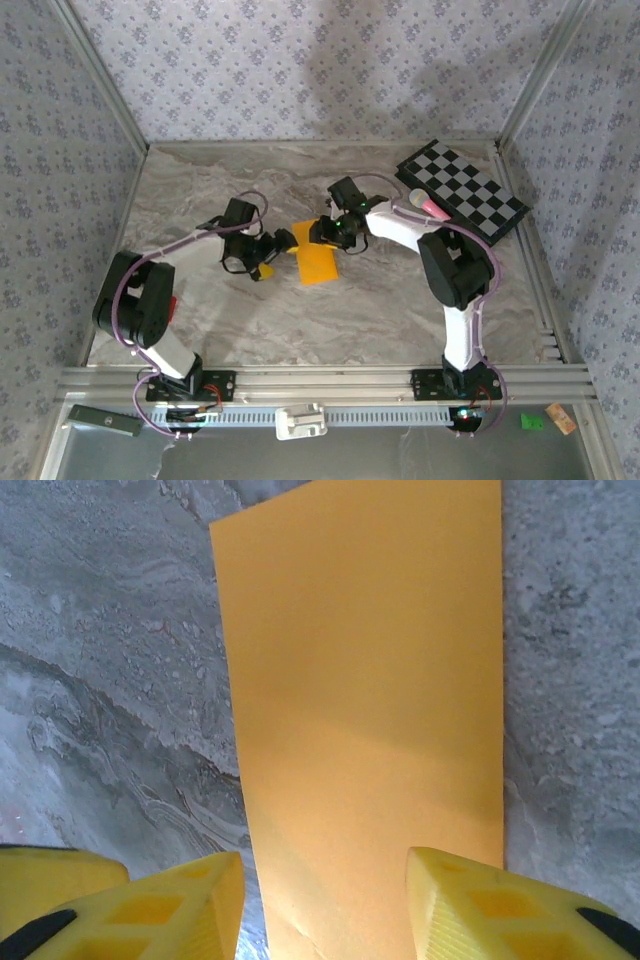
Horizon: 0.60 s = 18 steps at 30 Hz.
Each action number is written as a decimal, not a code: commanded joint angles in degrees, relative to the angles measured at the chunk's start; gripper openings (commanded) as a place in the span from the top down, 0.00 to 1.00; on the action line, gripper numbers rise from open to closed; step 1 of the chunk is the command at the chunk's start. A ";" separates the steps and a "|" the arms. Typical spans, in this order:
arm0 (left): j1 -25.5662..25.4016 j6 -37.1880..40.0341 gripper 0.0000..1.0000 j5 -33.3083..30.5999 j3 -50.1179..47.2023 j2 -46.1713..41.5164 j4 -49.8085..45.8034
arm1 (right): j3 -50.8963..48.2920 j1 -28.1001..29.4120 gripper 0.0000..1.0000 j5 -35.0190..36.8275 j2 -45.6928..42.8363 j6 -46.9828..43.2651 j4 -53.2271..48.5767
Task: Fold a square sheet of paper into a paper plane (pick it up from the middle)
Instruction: Third fold the triangle at the center of the table.
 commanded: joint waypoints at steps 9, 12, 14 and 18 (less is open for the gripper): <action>-2.67 -4.01 0.41 4.84 -0.74 3.15 7.62 | -2.37 -0.65 0.56 0.12 4.85 1.81 0.56; -2.94 -3.98 0.49 4.56 -1.04 4.26 8.49 | -3.81 -0.93 0.57 0.78 4.79 2.42 0.58; -2.94 -3.63 0.53 4.52 -0.75 5.12 8.73 | -4.45 -1.23 0.57 0.84 4.66 2.88 0.78; -3.24 -3.27 0.59 4.70 -0.15 7.19 9.33 | -4.93 -1.37 0.58 0.74 4.61 3.12 0.94</action>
